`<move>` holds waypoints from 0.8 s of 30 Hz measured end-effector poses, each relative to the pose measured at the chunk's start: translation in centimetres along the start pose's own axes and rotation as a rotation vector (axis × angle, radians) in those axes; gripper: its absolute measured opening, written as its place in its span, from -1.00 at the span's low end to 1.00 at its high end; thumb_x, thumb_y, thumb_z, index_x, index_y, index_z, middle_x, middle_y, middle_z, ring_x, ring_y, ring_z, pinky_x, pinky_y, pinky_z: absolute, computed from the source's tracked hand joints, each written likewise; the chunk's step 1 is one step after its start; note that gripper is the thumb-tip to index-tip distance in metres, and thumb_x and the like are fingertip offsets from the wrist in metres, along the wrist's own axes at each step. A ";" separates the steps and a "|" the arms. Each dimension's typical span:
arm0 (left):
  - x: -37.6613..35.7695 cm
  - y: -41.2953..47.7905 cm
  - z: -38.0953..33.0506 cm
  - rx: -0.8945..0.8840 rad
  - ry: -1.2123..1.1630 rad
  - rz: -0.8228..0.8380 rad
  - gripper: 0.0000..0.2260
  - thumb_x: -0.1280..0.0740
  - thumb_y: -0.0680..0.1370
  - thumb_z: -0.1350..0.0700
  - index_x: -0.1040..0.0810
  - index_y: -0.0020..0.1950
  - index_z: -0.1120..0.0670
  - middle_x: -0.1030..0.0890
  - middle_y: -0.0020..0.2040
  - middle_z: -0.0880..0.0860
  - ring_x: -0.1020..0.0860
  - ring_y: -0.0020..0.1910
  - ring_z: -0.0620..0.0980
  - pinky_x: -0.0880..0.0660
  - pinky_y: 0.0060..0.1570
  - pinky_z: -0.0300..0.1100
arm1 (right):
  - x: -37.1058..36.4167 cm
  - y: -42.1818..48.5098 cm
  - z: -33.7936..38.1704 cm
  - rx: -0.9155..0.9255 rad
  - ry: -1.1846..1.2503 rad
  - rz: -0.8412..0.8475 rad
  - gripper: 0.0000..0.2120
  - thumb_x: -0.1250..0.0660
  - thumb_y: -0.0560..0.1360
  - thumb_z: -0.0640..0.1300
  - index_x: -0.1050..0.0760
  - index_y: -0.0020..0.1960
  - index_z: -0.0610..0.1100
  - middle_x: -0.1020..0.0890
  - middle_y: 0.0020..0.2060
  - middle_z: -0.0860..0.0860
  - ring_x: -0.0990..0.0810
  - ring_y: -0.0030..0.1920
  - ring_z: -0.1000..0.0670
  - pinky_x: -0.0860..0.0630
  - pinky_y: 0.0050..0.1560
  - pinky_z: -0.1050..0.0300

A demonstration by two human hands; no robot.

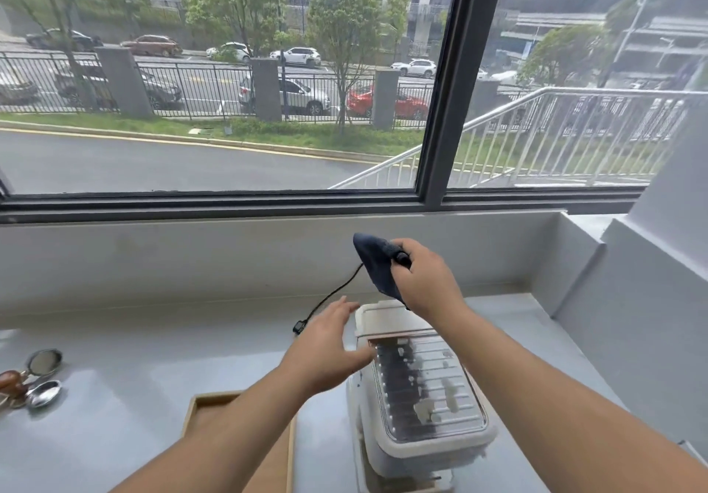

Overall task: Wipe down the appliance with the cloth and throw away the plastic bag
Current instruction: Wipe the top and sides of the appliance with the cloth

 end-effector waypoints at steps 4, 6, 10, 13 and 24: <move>-2.4 0.7 0.1 -0.010 0.089 0.073 -0.18 -0.32 0.39 -0.37 -0.16 0.62 -0.24 -0.07 0.67 -0.22 -0.15 0.62 -0.09 -0.21 0.51 -0.07 | 0.6 -0.3 -0.4 0.139 -0.158 -0.006 -0.65 -0.19 0.47 -0.16 -0.54 0.17 0.13 -0.69 -0.02 0.12 -0.60 -0.05 -0.05 -0.55 -0.13 -0.01; -3.1 0.8 0.6 -0.012 0.113 0.081 -0.21 -0.33 0.44 -0.37 -0.18 0.62 -0.23 -0.09 0.67 -0.21 -0.16 0.61 -0.10 -0.21 0.53 -0.08 | -0.4 -0.7 -0.9 0.169 -0.237 0.060 -0.61 -0.22 0.47 -0.20 -0.53 0.22 0.12 -0.68 0.11 0.14 -0.59 0.07 -0.04 -0.56 -0.03 -0.03; -3.8 0.8 1.1 -0.029 0.112 0.039 -0.19 -0.27 0.42 -0.43 -0.13 0.63 -0.27 -0.02 0.66 -0.30 -0.17 0.59 -0.15 -0.27 0.48 -0.11 | -4.3 -2.0 -3.4 0.166 -0.415 0.333 -0.52 -0.22 0.46 -0.22 -0.52 0.33 0.08 -0.61 0.26 0.08 -0.52 0.29 -0.04 -0.50 0.21 0.00; -4.1 1.1 0.7 -0.055 0.124 0.029 -0.16 -0.26 0.43 -0.44 -0.11 0.65 -0.22 0.03 0.65 -0.34 -0.18 0.59 -0.14 -0.26 0.46 -0.15 | -7.0 -3.5 -5.6 0.106 -0.487 0.516 -0.44 -0.19 0.53 -0.20 -0.39 0.51 0.09 -0.42 0.52 0.06 -0.31 0.54 -0.03 -0.25 0.50 0.04; -4.0 1.0 0.6 -0.046 0.112 -0.006 -0.20 -0.30 0.43 -0.46 -0.08 0.61 -0.38 0.00 0.62 -0.39 -0.27 0.55 -0.19 -0.38 0.37 -0.15 | -8.5 -4.7 -6.3 0.120 -0.521 0.513 -0.40 -0.16 0.56 -0.18 -0.27 0.60 0.04 -0.23 0.63 0.01 -0.12 0.63 -0.09 -0.05 0.61 -0.14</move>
Point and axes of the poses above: each hand's wrist, its own y-axis towards the middle knuckle, its own x-axis out of the back of the hand, z = x × y, the point moved 9 cm from there along y, towards the middle knuckle
